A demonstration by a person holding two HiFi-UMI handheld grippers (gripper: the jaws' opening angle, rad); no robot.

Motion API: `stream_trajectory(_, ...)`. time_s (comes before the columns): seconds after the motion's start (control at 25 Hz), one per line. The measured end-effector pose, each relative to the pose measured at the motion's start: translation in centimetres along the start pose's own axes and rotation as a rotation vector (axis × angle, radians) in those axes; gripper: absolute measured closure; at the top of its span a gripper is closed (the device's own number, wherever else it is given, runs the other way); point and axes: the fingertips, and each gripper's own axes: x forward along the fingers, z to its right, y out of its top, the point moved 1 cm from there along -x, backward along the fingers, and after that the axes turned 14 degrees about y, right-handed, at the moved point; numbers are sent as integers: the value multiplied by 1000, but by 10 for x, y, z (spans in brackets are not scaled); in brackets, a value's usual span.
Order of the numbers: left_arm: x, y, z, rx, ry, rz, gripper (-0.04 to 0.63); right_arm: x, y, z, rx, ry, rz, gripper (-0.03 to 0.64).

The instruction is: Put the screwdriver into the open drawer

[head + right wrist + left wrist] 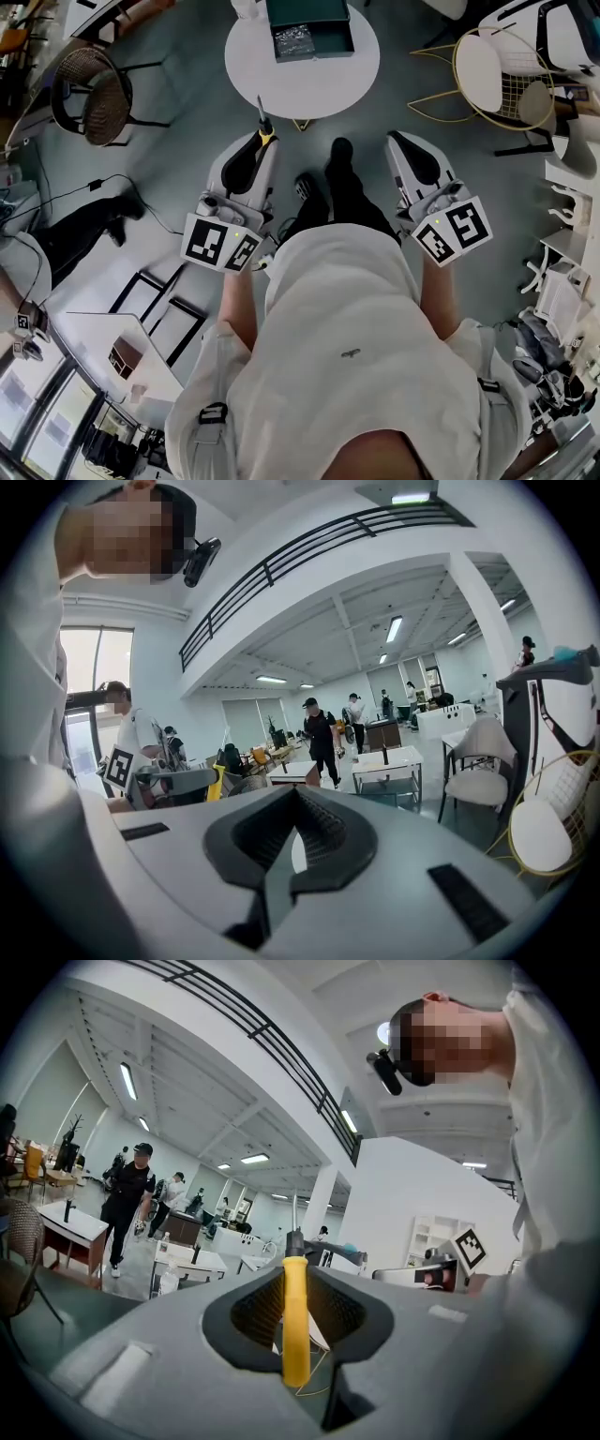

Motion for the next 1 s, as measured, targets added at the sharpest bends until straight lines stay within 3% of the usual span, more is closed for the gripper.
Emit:
stream_trajectory(0.76,109,37,21,42,65,19,515,24,62,118,-21,99,58,611)
stream_trajectory(1.0,132,30,31,6,113,9,515,26,66,149,3,150,56,611)
